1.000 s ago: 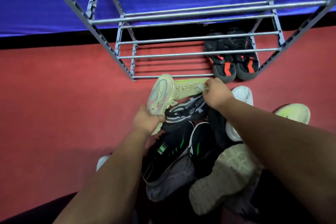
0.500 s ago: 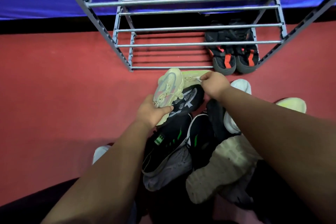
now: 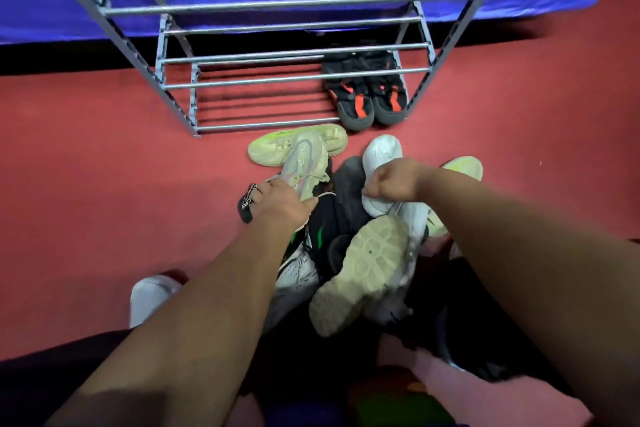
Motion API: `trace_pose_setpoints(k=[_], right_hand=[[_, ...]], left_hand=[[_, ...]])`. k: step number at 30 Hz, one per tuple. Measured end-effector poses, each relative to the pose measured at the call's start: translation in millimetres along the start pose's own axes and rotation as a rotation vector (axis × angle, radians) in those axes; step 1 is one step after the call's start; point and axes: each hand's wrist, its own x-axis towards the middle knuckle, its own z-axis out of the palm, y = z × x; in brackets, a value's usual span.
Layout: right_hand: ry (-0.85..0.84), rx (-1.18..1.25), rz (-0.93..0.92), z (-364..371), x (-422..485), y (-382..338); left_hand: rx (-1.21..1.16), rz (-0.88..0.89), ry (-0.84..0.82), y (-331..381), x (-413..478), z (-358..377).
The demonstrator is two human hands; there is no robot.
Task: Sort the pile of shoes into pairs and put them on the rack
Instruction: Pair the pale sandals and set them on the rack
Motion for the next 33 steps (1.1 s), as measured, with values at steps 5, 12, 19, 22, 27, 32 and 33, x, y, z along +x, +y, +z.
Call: trace_pose_setpoints(k=[5,12,19,22,27,32,33], right_hand=[[-0.312,-0.288,0.025,3,-15,-16],[-0.218,0.159,0.043,-10,-23,-37],[-0.104,0.697,0.329,-14,1,-51],[0.044,1.103,0.35,-22,8,-57],[0.07,0.959,0.201,-22,15,-63],[-0.018,0.763,0.067,-5,15,-70],[-0.041,0.811,0.062,0,16,-72]], left_hand=[[0.05,0.211,0.108,5,-19,-15],[-0.339,0.365,-0.146,2,-41,-28],[-0.4,0.371,-0.73,-1,-53,-25],[-0.502,0.35,-0.557,-6,-41,-19],[-1.039,0.169,-0.399,-11,-30,-21],[-1.194,-0.029,-0.209,-3,-13,-35],[-1.179,-0.041,-0.149,-3,-8,-40]])
